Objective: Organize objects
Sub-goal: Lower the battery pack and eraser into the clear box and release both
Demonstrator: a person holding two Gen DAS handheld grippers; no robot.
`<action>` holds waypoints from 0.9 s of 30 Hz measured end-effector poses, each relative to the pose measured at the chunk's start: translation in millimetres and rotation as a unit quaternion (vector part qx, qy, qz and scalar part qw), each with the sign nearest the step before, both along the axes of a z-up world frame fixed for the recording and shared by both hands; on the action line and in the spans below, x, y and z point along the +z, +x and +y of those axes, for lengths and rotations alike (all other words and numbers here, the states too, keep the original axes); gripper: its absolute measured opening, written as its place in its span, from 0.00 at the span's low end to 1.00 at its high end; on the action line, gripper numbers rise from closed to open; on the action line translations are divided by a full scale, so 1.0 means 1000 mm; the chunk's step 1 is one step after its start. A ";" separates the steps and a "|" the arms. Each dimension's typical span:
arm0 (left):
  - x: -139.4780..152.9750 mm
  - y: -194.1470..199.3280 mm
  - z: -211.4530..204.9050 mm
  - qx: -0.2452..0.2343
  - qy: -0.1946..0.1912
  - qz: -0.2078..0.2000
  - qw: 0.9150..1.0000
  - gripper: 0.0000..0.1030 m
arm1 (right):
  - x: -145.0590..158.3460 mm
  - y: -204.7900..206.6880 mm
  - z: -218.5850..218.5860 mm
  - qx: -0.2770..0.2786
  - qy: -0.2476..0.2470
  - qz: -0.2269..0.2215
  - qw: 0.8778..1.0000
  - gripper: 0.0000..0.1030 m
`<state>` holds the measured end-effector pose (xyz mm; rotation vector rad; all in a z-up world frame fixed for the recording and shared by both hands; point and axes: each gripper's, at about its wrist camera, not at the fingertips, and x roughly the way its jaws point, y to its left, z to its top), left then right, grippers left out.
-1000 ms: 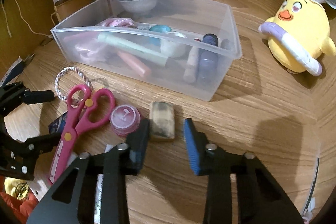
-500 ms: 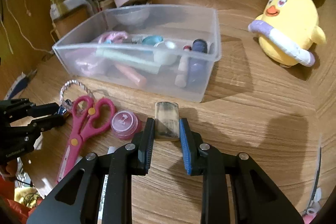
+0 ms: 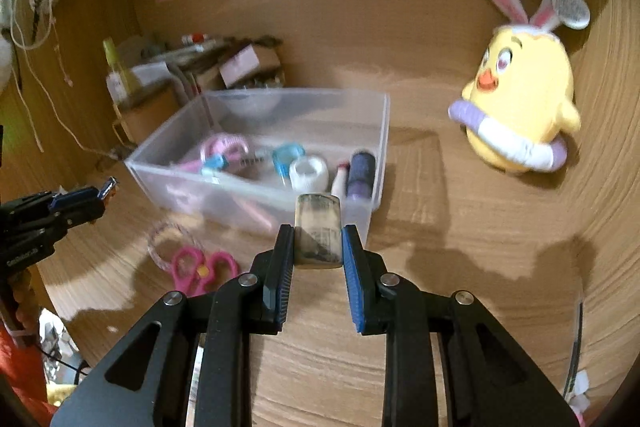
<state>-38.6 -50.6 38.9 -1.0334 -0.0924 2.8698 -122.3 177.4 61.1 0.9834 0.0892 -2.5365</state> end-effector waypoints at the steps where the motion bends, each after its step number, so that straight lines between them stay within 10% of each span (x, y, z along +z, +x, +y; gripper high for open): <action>1: 0.005 -0.002 0.000 0.000 -0.001 0.008 1.000 0.26 | 0.005 0.000 -0.001 0.001 -0.002 0.006 1.000 0.21; 13: 0.032 -0.040 0.014 -0.039 0.003 0.027 0.999 0.26 | 0.037 -0.017 -0.017 0.004 -0.019 0.046 0.999 0.21; 27: 0.002 -0.116 0.031 -0.077 -0.002 -0.050 0.996 0.26 | 0.003 -0.072 -0.043 -0.002 0.011 -0.011 1.000 0.21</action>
